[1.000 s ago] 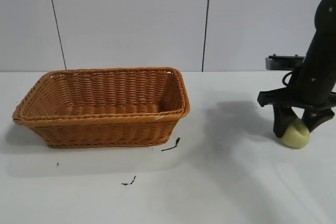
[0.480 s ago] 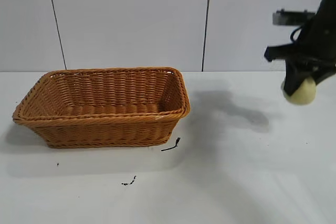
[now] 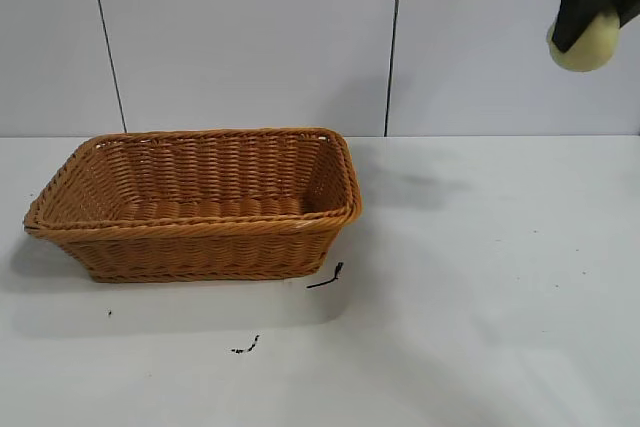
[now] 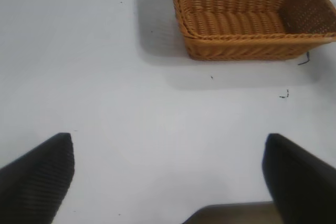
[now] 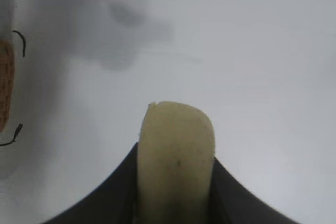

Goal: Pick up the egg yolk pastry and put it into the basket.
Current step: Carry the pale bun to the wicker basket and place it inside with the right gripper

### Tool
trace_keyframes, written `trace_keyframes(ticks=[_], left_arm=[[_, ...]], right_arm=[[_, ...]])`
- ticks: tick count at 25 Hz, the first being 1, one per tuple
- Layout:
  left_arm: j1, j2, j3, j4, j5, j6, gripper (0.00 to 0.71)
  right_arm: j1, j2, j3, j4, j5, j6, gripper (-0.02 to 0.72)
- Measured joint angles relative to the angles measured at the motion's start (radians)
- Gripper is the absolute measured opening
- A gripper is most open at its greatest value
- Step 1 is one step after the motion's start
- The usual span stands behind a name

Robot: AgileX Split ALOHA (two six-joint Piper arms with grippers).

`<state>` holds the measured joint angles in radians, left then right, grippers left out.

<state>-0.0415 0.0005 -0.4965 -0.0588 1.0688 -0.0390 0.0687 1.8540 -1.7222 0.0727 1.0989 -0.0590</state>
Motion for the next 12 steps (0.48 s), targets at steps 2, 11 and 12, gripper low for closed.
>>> trace_keyframes(ticks=[2,11,12], left_arm=[[0.000,0.000,0.000,0.000,0.000,0.000,0.695],[0.000,0.000,0.000,0.000,0.000,0.000,0.695],[0.000,0.000,0.000,0.000,0.000,0.000,0.695]], right_arm=[[0.041,0.012,-0.034,0.000,0.003,0.005,0.181],[0.352,0.182,-0.271,0.001,0.019,0.059,0.181],[0.389,0.209,-0.304,-0.002,0.017,0.075,0.181]])
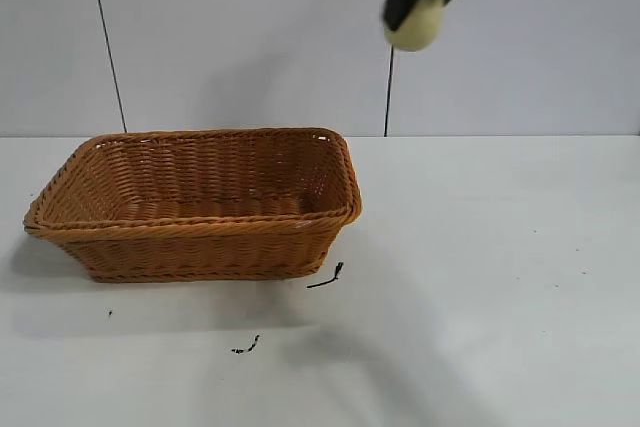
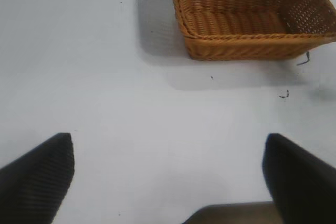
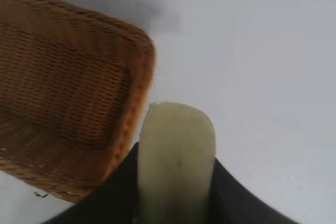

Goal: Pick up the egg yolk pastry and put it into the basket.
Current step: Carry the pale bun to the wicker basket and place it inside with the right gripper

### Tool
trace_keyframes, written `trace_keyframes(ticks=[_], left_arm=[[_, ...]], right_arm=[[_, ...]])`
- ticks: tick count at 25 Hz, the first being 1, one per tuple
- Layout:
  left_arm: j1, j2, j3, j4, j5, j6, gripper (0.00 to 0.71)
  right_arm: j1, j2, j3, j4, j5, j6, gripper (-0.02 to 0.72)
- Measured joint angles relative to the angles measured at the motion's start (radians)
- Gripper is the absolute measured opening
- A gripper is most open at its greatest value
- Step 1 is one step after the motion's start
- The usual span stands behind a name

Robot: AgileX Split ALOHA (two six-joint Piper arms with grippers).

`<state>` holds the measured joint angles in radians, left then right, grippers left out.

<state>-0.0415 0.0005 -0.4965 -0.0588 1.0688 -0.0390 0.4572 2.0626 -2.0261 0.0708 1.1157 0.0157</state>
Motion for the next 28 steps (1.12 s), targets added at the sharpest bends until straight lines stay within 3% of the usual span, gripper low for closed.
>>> trace_keyframes(ticks=[7,16,18,24,28], left_arm=[[0.000,0.000,0.000,0.000,0.000,0.000,0.695],[0.000,0.000,0.000,0.000,0.000,0.000,0.695],[0.000,0.000,0.000,0.000,0.000,0.000,0.695],[0.000,0.000,0.000,0.000,0.000,0.000,0.695],[0.000,0.000,0.000,0.000,0.000,0.000,0.695]], right_arm=[[0.163,0.192,-0.118,-0.002,-0.112,0.049,0.181],[0.188,0.391,-0.118,-0.008,-0.250,0.066,0.196],[0.188,0.402,-0.118,-0.008,-0.256,0.066,0.253],[0.188,0.394,-0.150,-0.007,-0.234,0.036,0.575],[0.184,0.360,-0.230,-0.008,-0.158,0.028,0.628]])
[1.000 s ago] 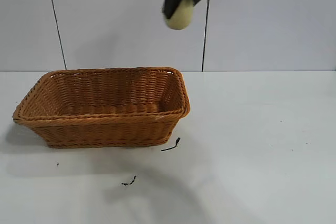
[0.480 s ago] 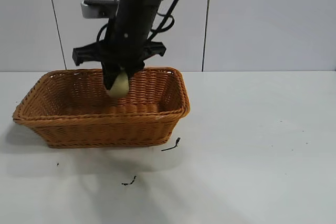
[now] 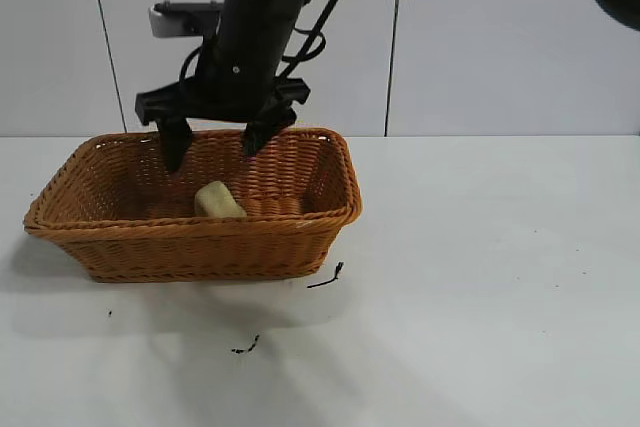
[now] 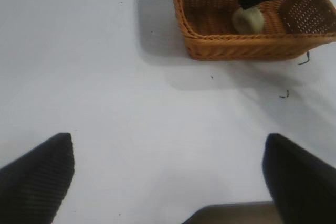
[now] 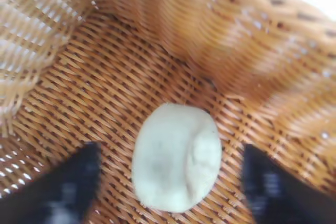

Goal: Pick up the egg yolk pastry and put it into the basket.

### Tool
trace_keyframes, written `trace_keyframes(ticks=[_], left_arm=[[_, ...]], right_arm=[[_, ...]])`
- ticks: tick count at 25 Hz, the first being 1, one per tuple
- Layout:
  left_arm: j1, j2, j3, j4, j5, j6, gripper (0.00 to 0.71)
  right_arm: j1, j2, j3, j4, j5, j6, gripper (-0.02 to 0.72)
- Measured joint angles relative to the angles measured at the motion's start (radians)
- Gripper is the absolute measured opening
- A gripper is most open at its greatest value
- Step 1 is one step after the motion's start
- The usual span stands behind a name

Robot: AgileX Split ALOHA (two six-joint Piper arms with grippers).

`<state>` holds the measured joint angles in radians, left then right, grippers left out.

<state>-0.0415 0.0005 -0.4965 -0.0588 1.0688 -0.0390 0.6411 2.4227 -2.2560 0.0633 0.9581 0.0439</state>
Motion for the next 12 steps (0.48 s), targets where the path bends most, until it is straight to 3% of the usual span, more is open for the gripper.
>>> trace_keyframes(ticks=[5,12], left_arm=[[0.000,0.000,0.000,0.000,0.000,0.000,0.695],[0.000,0.000,0.000,0.000,0.000,0.000,0.695]], right_arm=[[-0.048,-0.035,-0.109,-0.012,0.114,0.000,0.634],[-0.244,-0.038,-0.138,-0.052,0.219,-0.024,0.634]])
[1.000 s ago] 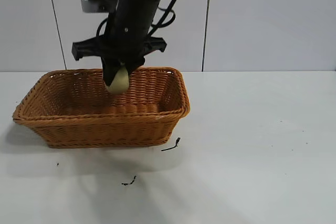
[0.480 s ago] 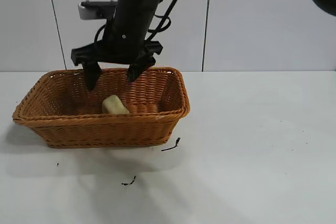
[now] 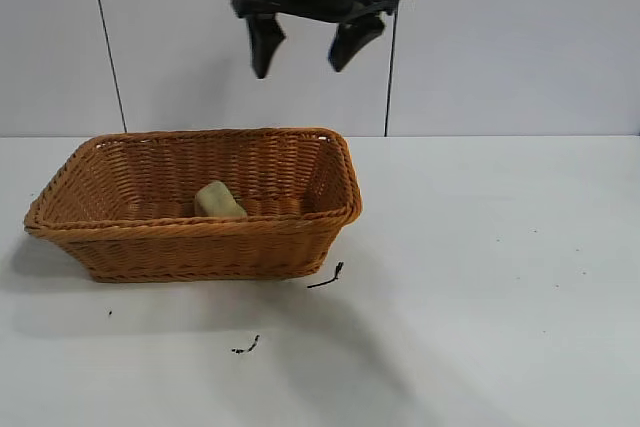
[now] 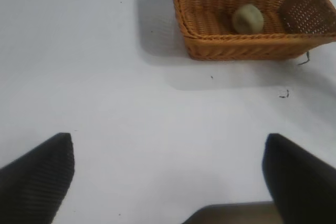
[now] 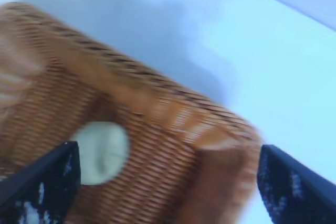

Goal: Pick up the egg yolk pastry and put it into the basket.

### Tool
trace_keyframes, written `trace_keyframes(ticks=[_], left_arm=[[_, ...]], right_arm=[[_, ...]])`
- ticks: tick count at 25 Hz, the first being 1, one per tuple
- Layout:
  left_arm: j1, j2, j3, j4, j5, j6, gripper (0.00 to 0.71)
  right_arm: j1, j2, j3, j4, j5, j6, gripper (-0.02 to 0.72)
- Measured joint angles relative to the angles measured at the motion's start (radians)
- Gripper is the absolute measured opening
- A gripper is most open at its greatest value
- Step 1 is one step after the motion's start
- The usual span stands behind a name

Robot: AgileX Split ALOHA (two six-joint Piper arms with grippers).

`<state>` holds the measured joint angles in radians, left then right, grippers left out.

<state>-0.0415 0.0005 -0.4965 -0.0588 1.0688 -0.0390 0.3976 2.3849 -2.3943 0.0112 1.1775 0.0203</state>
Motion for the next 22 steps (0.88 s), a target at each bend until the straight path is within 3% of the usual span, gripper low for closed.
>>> trace_keyframes(ticks=[3,15,22], left_arm=[[0.000,0.000,0.000,0.000,0.000,0.000,0.695],[0.000,0.000,0.000,0.000,0.000,0.000,0.695],[0.000,0.000,0.000,0.000,0.000,0.000,0.695]], right_arm=[[-0.101,0.000,0.000,-0.019,0.031,-0.028,0.634],[-0.415,-0.011,0.000,-0.017,0.032,-0.047,0.610],[-0.463,-0.098,0.100,0.012,0.031,-0.059,0.610]])
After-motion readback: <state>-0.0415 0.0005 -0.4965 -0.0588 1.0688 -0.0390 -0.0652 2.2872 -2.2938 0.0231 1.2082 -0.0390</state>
